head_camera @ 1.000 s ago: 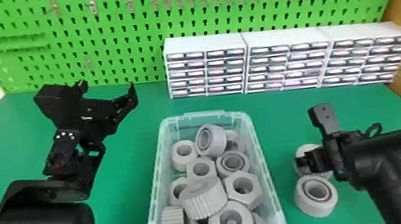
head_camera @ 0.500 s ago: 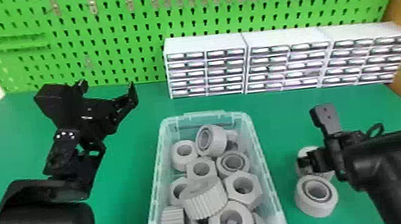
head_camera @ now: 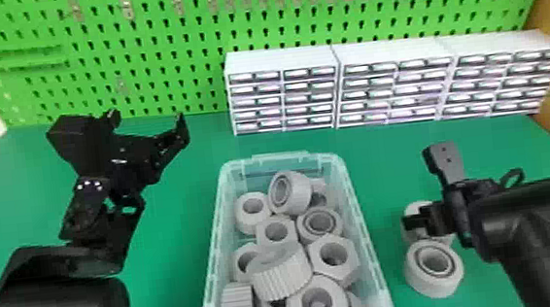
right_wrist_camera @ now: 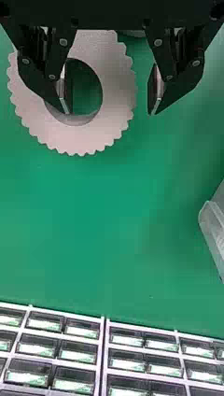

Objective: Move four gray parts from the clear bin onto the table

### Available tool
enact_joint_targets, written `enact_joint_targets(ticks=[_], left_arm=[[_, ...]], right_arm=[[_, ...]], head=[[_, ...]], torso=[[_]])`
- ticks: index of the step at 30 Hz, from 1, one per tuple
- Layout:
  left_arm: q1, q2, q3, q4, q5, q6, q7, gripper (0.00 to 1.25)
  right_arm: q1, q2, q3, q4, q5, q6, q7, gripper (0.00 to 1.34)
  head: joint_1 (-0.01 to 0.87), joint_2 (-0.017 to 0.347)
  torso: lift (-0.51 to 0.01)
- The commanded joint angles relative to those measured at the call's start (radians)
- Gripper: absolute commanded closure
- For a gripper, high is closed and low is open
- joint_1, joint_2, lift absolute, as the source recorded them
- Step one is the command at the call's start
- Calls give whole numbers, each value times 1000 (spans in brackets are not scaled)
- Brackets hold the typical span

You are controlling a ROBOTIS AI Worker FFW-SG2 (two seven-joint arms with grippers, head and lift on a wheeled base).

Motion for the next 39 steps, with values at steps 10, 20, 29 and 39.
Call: enact_joint_targets(ticks=[10,20,29,39], left_arm=[[-2,0,1,0,0,0,0,113],[-2,0,1,0,-2,0,0,113],[-2,0,1,0,-2,0,0,113],[-2,0,2,0,-2,0,0,113]], right_arm=[[-14,11,39,-204,21,61,0,519],[-32,19,131,-336,20,155,0,519],[-61,23,242,-380,-14,189,0,519],[-93,28,342,-387,-29,258,0,519]], head=[[678,34],[678,34],[678,34],[678,34]], torso=[[-50],[-50],[-50],[-50]])
